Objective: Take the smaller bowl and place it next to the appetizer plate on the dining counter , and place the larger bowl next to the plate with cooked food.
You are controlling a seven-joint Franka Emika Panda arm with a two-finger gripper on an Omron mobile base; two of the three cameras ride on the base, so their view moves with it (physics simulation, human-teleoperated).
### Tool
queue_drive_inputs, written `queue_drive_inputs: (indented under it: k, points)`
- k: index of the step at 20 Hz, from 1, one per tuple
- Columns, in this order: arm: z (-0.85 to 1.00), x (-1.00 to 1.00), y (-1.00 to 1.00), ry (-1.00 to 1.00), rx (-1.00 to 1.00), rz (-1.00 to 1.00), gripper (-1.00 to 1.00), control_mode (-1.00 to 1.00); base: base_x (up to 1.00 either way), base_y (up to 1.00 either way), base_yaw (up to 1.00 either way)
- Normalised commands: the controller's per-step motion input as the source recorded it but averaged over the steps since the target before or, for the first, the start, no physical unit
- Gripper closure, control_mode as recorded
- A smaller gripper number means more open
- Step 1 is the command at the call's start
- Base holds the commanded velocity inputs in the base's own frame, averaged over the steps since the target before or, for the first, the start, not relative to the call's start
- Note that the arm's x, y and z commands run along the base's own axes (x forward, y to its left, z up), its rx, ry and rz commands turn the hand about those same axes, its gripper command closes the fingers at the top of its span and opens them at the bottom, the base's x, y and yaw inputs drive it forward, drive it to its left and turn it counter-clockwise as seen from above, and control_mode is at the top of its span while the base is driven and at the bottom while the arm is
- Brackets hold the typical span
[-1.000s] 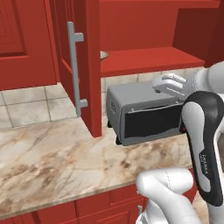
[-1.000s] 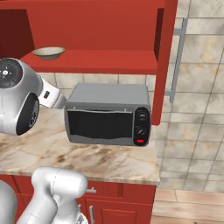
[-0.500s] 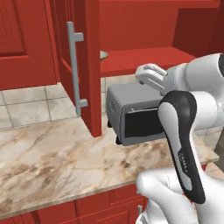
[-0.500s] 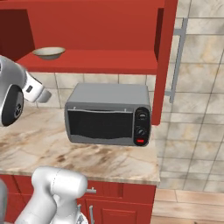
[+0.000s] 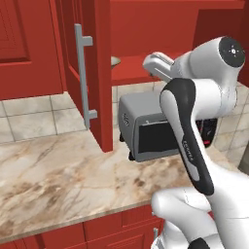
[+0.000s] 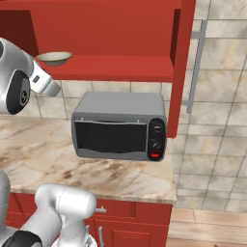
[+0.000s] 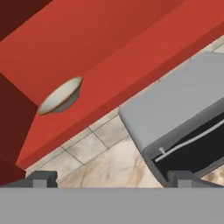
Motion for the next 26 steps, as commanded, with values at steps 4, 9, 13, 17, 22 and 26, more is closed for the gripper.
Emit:
queue_drive_inputs:
  k: [4,9,13,17,22,26]
  points:
    - [0.0,0.69,0.0,0.05,0.09,0.0,-1.0,-1.0,0.0,0.0,0.0]
    - [0.0,0.6,0.01,0.02,0.08,0.0,-1.0,-1.0,0.0,0.0,0.0]
    - [-0.05,0.41,0.13,0.0,0.01,0.02,-1.0,-1.0,0.0,0.0,0.0]
    - [-0.04,0.38,0.26,0.0,0.0,0.03,-1.0,-1.0,0.0,0.0,0.0]
    - [-0.02,0.5,0.23,0.0,0.01,0.01,-1.0,-1.0,0.0,0.0,0.0]
    - [-0.08,0.51,0.21,0.0,0.01,0.0,-1.0,-1.0,0.0,0.0,0.0]
